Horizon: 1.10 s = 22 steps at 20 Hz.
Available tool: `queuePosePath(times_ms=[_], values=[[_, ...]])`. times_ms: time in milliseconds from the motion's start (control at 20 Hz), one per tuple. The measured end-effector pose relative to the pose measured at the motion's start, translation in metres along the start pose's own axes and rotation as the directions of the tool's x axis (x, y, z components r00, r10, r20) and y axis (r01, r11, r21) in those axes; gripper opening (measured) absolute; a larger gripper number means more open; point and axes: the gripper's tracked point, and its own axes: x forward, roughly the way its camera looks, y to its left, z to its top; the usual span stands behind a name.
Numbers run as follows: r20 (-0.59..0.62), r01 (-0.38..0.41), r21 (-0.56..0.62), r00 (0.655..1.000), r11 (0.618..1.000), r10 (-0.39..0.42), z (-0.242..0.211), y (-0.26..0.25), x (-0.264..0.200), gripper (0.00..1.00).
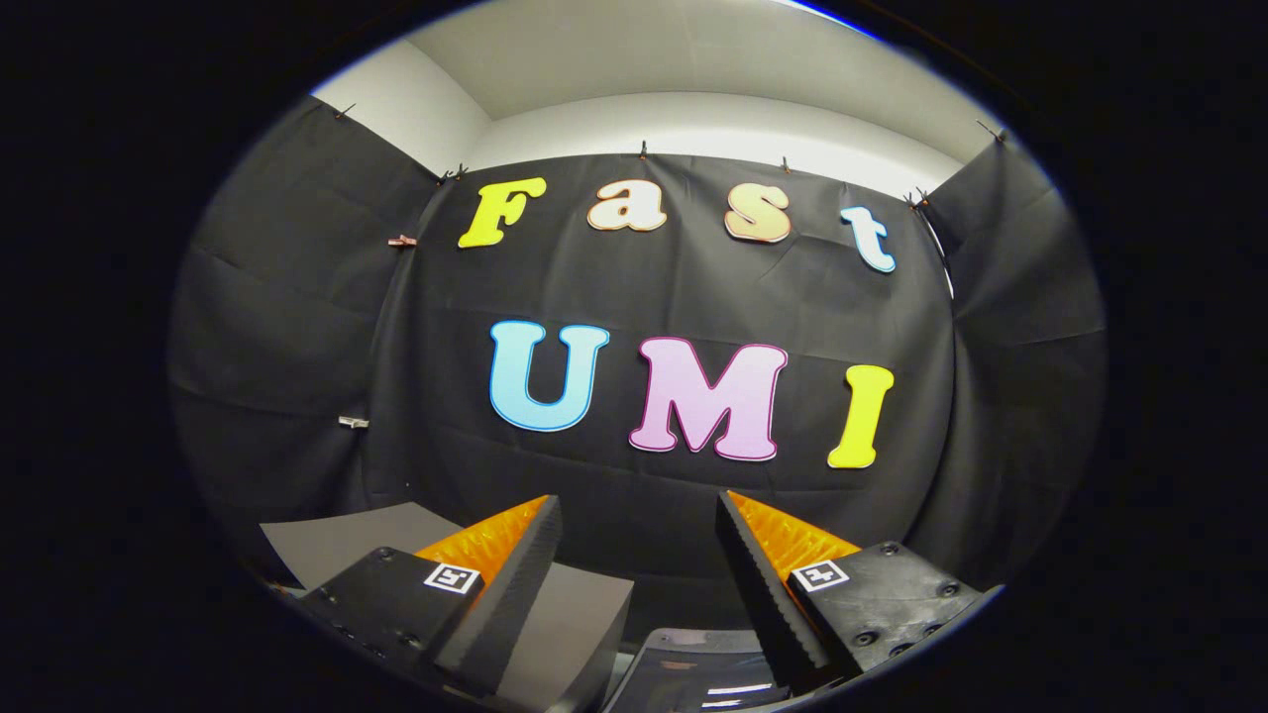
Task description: Put the clothes into the washing machine and then close the washing machine lid.
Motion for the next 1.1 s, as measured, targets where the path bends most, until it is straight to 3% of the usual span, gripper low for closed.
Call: queuePosePath(times_ms=[1100], values=[[-0.016, 0.014, -0.018, 1.0, 1.0, -0.014, -0.0056, -0.0078, 0.0016, 0.98]])
